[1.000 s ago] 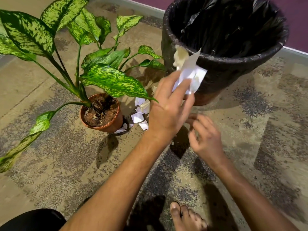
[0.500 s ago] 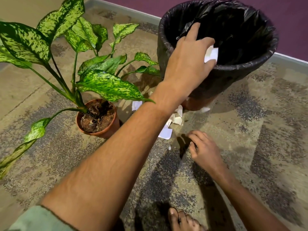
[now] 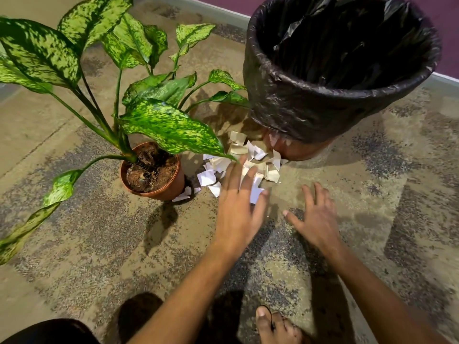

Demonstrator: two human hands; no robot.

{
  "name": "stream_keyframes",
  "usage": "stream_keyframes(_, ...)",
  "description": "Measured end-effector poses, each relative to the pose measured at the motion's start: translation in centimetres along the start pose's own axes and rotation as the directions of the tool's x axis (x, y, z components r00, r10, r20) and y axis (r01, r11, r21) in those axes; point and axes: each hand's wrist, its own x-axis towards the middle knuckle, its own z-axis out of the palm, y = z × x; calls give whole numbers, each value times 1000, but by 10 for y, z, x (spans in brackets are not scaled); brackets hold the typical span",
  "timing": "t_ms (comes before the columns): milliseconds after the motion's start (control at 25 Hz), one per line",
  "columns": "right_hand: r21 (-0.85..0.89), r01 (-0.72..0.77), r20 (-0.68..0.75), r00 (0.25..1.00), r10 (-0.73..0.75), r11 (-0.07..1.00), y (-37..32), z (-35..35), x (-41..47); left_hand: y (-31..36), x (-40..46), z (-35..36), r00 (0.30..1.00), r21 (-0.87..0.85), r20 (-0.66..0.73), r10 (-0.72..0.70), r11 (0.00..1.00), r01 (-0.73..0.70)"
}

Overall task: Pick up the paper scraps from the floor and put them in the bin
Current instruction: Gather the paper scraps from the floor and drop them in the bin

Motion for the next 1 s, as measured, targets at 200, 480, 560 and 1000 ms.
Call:
stream_keyframes(200, -64, 96, 43, 995, -93, 993, -16, -9, 36, -78, -46, -3, 892, 352, 196, -408, 878, 324)
stream_keyframes(480, 22, 232, -14, 973, -232, 972, -64, -8, 68, -108, -22, -20, 848, 329, 225, -479, 857, 397)
stream_keyframes(560, 21, 231, -42, 972, -230, 973, -67, -4, 72, -113, -18, -21, 836, 304, 267, -480, 865, 400)
stream_keyframes(1000, 32, 477, -320, 837, -443, 878, -132, -40, 80, -123, -29, -43, 877, 259, 242, -414, 899, 352)
